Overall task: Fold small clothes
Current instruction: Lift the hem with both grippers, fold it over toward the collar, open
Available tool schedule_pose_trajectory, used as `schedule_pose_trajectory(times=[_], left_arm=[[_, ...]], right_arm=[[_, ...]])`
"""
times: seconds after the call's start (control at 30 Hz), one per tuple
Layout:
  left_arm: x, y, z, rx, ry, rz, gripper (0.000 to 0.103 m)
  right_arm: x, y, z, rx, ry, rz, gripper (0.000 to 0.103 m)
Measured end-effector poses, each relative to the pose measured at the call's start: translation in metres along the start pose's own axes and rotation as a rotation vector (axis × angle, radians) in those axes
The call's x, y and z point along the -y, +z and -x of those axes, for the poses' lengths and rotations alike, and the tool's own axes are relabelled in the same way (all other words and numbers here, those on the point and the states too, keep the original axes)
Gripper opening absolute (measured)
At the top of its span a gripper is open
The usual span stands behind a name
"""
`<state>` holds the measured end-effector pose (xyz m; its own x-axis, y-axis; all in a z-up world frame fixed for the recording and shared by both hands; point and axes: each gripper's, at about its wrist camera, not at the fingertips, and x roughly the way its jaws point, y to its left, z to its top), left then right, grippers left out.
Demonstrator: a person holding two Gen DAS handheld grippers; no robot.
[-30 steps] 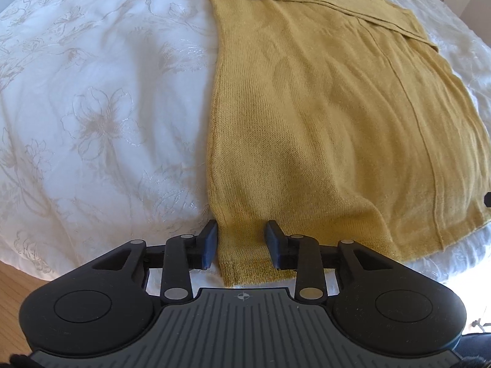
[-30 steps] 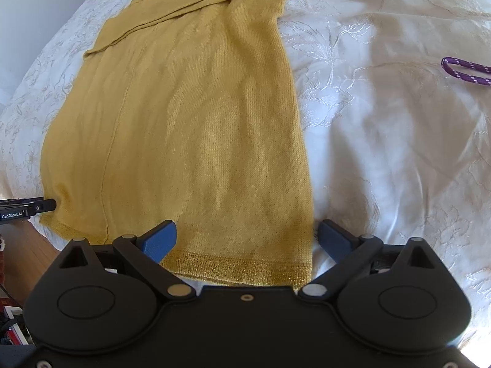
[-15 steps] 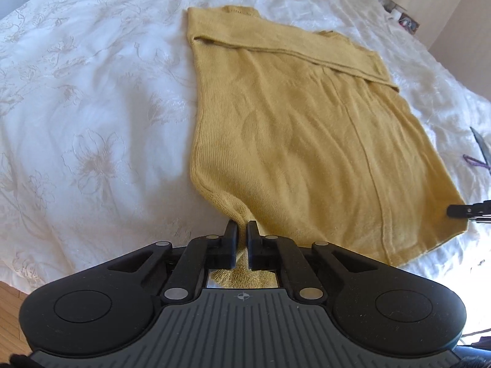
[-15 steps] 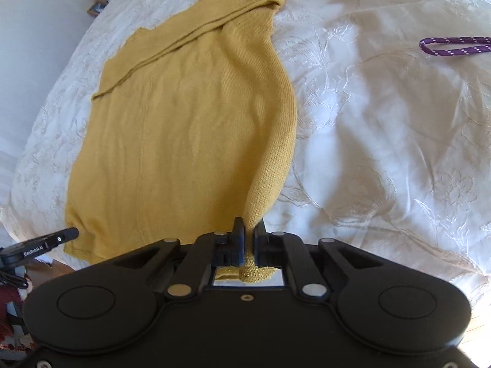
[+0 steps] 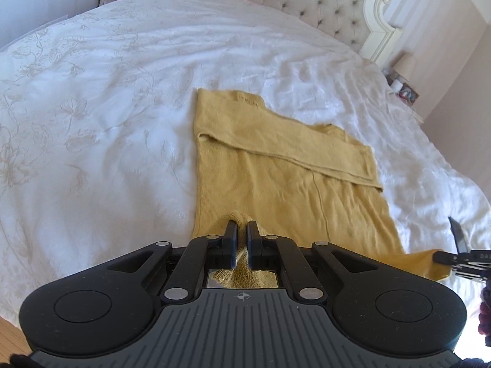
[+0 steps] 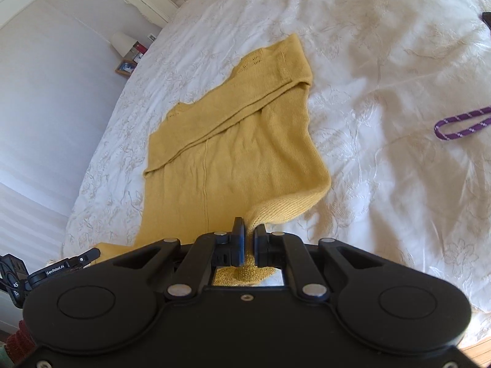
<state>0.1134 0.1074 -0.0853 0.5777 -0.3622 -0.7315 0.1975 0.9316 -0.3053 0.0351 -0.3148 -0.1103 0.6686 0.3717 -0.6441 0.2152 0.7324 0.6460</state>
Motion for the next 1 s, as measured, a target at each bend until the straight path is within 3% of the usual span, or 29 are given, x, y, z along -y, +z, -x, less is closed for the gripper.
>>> schedule_pose_trajectory(times=[0.3, 0.57, 0.77, 0.9, 1.0], left_arm=[[0.013, 0.081, -0.030, 0.106, 0.032, 0.061, 0.006], [0.018, 0.138, -0.081, 0.153, 0.111, 0.086, 0.005], [0.009, 0.160, -0.121, 0.102, 0.172, 0.060, 0.005], [0.001, 0.157, -0.141, -0.002, 0.158, 0.053, 0.006], [-0.007, 0.144, -0.154, -0.093, 0.146, 0.063, 0.015]], right_arm=[[-0.002, 0.101, -0.037, 0.056, 0.103, -0.004, 0.012], [0.011, 0.183, -0.101, 0.063, 0.108, -0.006, 0.012], [0.023, 0.210, -0.147, 0.013, 0.044, -0.016, 0.013], [0.027, 0.213, -0.162, -0.006, -0.001, -0.022, 0.013], [0.028, 0.209, -0.164, -0.011, -0.016, -0.044, 0.014]])
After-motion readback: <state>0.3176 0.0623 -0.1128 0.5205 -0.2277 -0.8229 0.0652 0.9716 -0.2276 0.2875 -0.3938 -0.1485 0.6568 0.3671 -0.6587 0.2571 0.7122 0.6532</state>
